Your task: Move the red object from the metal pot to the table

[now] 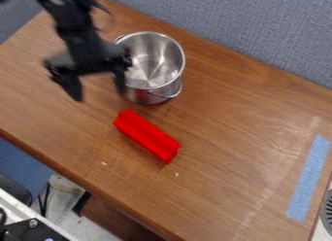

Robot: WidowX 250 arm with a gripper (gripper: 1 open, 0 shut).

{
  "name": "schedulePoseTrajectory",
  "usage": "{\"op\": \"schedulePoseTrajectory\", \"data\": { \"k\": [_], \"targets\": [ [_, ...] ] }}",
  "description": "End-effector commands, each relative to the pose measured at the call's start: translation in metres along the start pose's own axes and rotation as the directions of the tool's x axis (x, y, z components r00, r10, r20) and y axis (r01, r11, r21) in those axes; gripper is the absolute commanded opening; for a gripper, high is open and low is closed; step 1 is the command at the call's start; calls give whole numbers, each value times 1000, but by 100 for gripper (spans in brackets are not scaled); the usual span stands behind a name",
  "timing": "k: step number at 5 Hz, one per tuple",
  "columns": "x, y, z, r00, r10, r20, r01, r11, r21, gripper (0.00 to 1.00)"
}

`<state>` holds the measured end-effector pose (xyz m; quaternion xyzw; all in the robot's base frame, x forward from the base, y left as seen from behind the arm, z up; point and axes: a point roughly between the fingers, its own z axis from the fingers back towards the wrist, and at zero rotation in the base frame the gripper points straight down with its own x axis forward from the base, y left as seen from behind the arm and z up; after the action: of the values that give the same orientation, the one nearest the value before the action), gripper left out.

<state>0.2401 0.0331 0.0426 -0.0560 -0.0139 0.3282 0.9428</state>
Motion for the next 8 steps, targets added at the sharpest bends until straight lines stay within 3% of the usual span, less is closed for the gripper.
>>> {"op": "schedulePoseTrajectory", "data": {
  "k": [1, 2, 3, 4, 5, 6, 8],
  "targets": [
    [-22, -42, 3, 993, 115, 15, -115, 993, -19, 100],
    [-40, -74, -3, 968, 250, 28, -249, 968, -19, 100],
    [-37, -83, -25, 980, 189, 56, -189, 982, 0, 100],
    [-30, -82, -34, 982, 178, 60, -177, 984, -16, 100],
    [-21, -53, 2, 985, 155, 80, -154, 988, -16, 100],
    [-12, -27, 31, 979, 184, 82, -183, 983, -30, 100],
    [-6, -1, -36, 980, 184, 70, -181, 983, -42, 100]
  ]
}}
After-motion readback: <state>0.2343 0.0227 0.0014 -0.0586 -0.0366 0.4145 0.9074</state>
